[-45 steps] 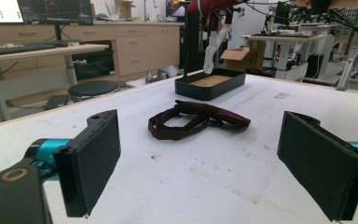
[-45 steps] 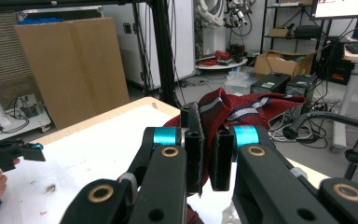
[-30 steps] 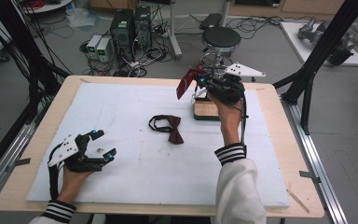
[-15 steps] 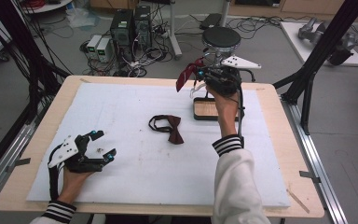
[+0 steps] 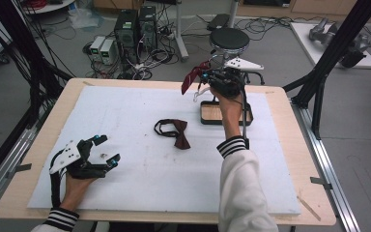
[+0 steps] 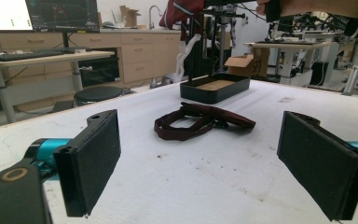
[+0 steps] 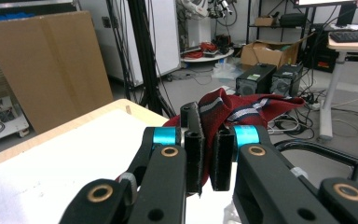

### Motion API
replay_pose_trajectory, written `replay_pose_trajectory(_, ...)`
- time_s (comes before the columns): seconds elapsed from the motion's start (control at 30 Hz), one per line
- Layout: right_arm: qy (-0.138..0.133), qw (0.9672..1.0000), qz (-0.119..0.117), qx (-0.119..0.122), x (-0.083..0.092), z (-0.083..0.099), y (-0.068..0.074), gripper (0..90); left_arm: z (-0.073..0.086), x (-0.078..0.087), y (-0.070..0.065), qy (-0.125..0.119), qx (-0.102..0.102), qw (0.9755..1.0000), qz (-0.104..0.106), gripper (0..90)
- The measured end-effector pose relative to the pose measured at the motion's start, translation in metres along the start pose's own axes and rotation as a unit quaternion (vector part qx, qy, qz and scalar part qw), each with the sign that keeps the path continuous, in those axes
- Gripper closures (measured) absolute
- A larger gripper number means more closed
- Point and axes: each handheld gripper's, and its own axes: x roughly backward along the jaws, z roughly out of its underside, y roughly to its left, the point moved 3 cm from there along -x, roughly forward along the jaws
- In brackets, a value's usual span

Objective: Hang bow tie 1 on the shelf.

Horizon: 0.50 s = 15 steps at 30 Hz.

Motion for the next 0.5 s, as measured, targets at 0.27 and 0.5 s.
replay_pose_trajectory(0.27, 0.008, 0.9998, -0.002, -0.017, -0.006, 0.006, -0.008, 86.8, 0.002, 0.000, 0.001, -0.003, 0.004, 1.0000, 0.001, 13.9)
replay_pose_trajectory(0.5, 0.019, 0.9996, -0.003, -0.021, -0.011, 0.011, -0.011, 86.7, 0.002, 0.000, 0.000, -0.003, 0.002, 1.0000, 0.000, 13.9)
